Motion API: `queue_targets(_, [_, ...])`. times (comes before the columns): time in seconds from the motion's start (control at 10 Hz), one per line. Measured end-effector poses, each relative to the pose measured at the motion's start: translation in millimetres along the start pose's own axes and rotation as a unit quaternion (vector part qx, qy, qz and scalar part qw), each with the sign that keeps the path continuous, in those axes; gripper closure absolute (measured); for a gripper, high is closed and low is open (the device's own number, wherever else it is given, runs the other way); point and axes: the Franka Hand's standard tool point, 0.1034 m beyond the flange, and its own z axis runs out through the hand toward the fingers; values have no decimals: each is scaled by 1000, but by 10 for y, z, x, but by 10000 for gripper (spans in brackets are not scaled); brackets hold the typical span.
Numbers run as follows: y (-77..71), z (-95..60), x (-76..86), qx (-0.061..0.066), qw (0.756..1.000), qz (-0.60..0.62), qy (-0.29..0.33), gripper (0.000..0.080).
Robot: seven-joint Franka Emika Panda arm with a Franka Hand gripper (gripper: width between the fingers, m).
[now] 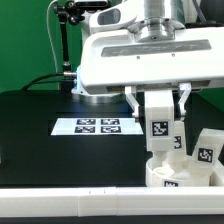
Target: Assemble stool
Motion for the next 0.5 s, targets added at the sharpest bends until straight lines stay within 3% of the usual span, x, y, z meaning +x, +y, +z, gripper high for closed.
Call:
queue_targets(0.3, [-38, -51, -188, -4, 998, -56, 11, 462])
queue_targets(0.5, [-34, -34, -196, -3, 999, -54, 4, 462])
